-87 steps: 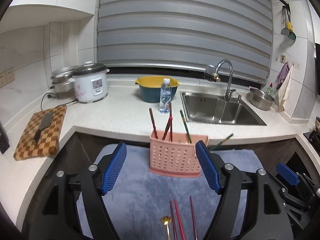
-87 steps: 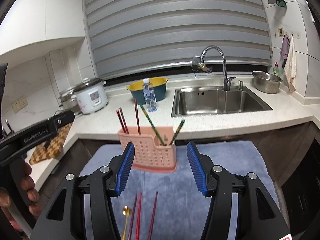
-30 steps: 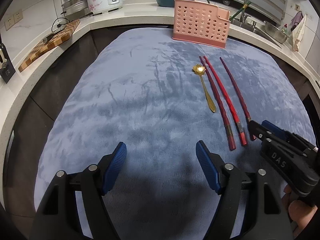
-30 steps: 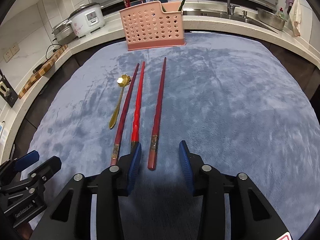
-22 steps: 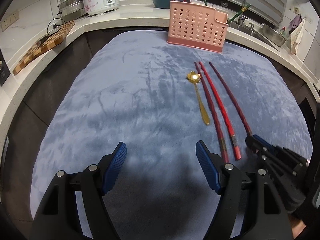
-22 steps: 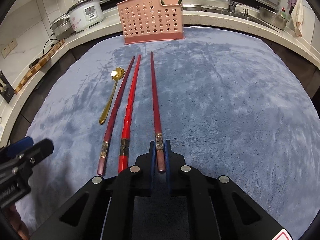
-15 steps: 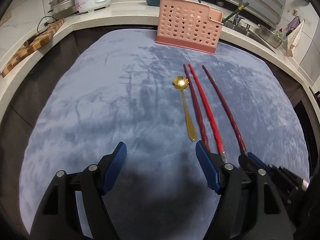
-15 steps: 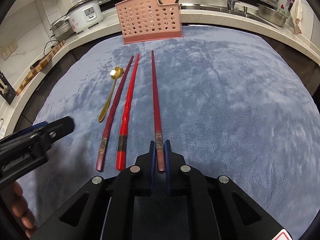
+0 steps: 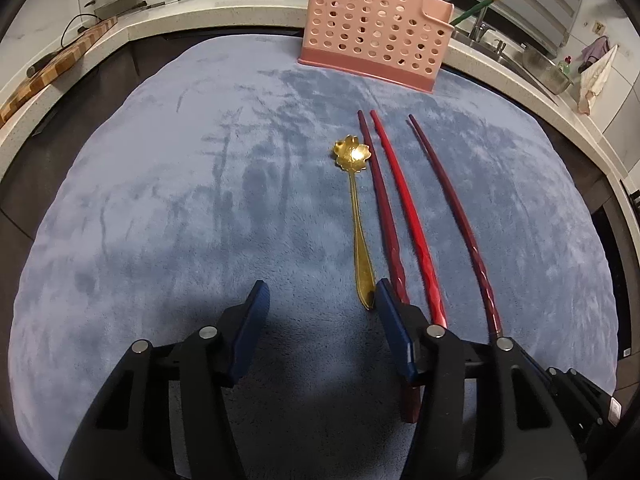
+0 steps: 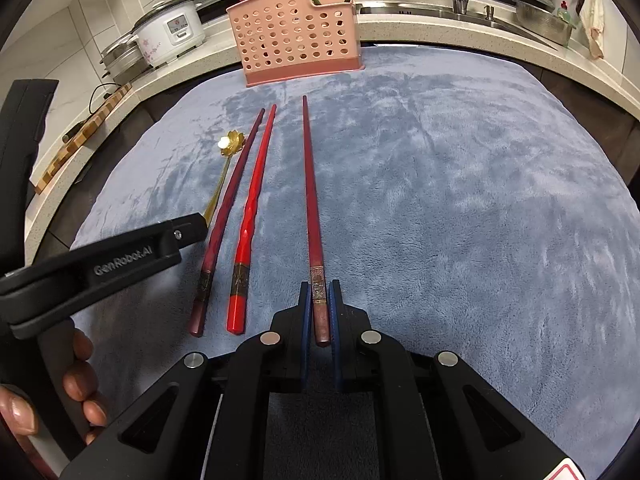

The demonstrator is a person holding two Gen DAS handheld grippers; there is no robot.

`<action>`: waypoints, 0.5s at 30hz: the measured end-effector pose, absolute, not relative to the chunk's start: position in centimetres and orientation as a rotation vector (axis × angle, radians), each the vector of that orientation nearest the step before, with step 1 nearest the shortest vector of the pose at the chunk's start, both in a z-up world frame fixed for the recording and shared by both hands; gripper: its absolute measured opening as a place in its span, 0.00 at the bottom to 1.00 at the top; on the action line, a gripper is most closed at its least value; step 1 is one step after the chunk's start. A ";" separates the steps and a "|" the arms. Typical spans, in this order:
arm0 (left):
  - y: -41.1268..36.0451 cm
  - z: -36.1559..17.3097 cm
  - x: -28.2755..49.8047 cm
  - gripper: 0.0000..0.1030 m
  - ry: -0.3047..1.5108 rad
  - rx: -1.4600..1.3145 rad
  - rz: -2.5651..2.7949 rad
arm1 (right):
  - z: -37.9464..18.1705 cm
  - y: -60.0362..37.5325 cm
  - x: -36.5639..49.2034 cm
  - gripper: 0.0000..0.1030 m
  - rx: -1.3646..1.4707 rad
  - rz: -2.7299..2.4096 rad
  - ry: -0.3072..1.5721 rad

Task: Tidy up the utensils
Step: 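Grasp a dark-red chopstick with the right tool while the left tool grasps the gold spoon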

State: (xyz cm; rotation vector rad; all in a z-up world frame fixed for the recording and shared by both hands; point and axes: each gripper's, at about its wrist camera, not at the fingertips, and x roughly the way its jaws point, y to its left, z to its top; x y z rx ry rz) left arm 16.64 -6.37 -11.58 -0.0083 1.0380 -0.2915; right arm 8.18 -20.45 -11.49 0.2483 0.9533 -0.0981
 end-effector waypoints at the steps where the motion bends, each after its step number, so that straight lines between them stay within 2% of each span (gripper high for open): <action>1: -6.4 -11.6 16.6 0.50 1.034 -0.006 -0.291 | -11.5 -20.4 8.2 0.08 0.248 -0.098 0.953; 5: -6.7 -11.7 16.7 0.47 1.026 0.001 -0.297 | -11.5 -20.5 8.2 0.08 0.248 -0.098 0.954; 11: -6.9 -11.7 16.9 0.22 1.013 0.000 -0.308 | -11.5 -20.5 8.2 0.08 0.246 -0.096 0.955; 13: -6.9 -11.6 16.8 0.08 1.012 0.006 -0.321 | -11.5 -20.5 8.3 0.08 0.244 -0.091 0.957; 15: -6.7 -11.4 16.6 0.06 1.013 0.006 -0.332 | -11.4 -20.5 8.2 0.08 0.246 -0.086 0.957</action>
